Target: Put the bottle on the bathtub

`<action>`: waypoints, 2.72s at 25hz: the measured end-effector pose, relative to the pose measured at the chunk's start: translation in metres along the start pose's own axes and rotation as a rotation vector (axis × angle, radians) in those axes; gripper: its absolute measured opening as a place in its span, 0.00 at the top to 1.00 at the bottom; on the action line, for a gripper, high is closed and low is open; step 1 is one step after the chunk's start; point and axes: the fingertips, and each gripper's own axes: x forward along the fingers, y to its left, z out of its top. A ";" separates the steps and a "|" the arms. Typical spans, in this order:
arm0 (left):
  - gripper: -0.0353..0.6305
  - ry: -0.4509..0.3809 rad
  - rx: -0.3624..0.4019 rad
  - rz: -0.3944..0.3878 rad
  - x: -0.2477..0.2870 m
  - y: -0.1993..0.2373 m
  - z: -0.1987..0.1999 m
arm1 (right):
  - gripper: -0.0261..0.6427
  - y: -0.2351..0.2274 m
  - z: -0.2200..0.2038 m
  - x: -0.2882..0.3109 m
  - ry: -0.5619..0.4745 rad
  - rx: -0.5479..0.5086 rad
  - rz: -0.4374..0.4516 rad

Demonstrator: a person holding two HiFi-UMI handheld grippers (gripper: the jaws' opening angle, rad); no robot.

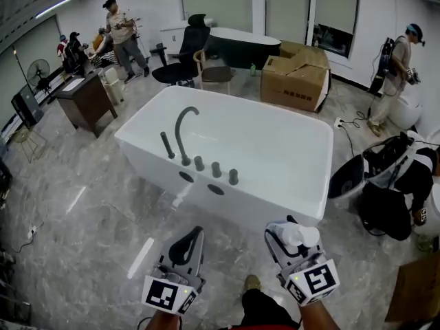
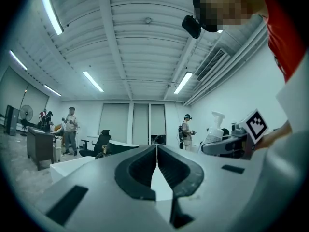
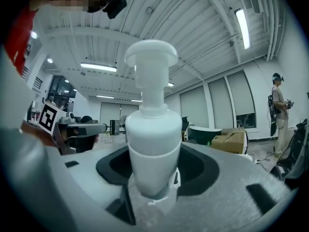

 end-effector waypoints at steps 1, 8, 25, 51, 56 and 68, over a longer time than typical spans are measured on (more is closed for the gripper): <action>0.93 0.005 0.000 0.016 0.019 0.005 -0.008 | 0.61 -0.016 -0.009 0.015 0.014 0.005 0.004; 0.93 0.047 -0.016 0.074 0.135 0.021 -0.052 | 0.61 -0.111 -0.066 0.105 0.121 -0.021 0.036; 0.93 0.245 -0.006 -0.026 0.259 0.063 -0.214 | 0.61 -0.198 -0.276 0.249 0.385 -0.005 -0.062; 0.93 0.312 -0.058 -0.060 0.281 0.071 -0.270 | 0.51 -0.213 -0.361 0.296 0.449 0.011 -0.026; 0.93 0.301 -0.063 -0.063 0.278 0.062 -0.259 | 0.50 -0.210 -0.336 0.279 0.410 0.008 -0.022; 0.93 0.215 -0.066 -0.115 0.258 0.025 -0.177 | 0.62 -0.185 -0.188 0.210 0.218 0.008 -0.044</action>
